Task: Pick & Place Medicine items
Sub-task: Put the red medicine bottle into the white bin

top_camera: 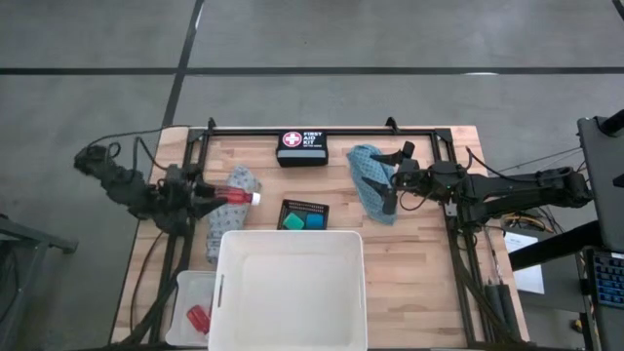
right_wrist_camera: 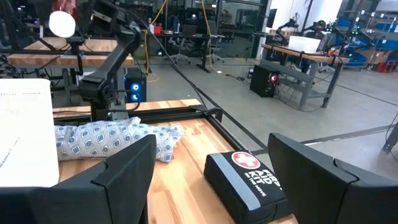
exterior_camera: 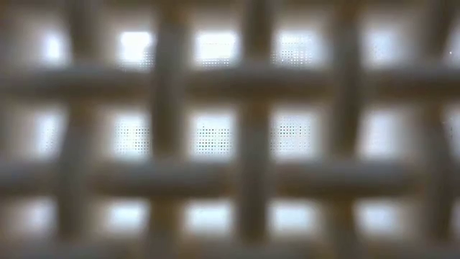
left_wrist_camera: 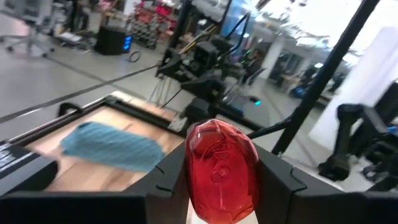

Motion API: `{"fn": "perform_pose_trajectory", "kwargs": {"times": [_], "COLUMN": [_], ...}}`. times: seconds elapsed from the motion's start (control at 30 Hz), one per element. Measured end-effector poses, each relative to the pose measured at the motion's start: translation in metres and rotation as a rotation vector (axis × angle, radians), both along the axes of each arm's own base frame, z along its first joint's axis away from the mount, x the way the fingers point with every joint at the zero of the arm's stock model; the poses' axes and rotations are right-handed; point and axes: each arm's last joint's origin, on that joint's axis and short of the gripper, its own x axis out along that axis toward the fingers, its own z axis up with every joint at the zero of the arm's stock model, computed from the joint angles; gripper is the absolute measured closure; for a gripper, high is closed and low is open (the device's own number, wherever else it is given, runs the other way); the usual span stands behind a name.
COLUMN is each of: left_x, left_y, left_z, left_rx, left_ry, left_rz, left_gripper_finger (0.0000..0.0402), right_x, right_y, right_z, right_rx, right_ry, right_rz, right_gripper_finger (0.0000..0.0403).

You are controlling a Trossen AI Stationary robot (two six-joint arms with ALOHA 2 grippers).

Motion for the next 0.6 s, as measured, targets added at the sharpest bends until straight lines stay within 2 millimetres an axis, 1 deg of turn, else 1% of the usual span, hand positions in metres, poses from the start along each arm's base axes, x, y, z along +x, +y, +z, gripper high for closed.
{"fn": "perform_pose_trajectory", "kwargs": {"times": [0.17, 0.33, 0.6], "left_x": [-0.016, -0.028, -0.040], "left_y": [-0.003, 0.003, 0.014], "left_z": [0.001, -0.001, -0.018], "left_rx": [-0.007, -0.004, -0.011], "left_ry": [0.090, 0.167, 0.372], "left_rz": [0.068, 0.121, 0.104], "left_gripper_finger": [0.0272, 0.0272, 0.0272], "right_x": [0.000, 0.000, 0.000], "right_y": [0.000, 0.000, 0.000], "right_z": [0.000, 0.000, 0.000], "right_rx": [0.000, 0.000, -0.002], "right_ry": [0.000, 0.000, 0.001], "right_rz": [0.000, 0.000, 0.000], "right_gripper_finger": [0.0092, 0.0087, 0.0095]}}
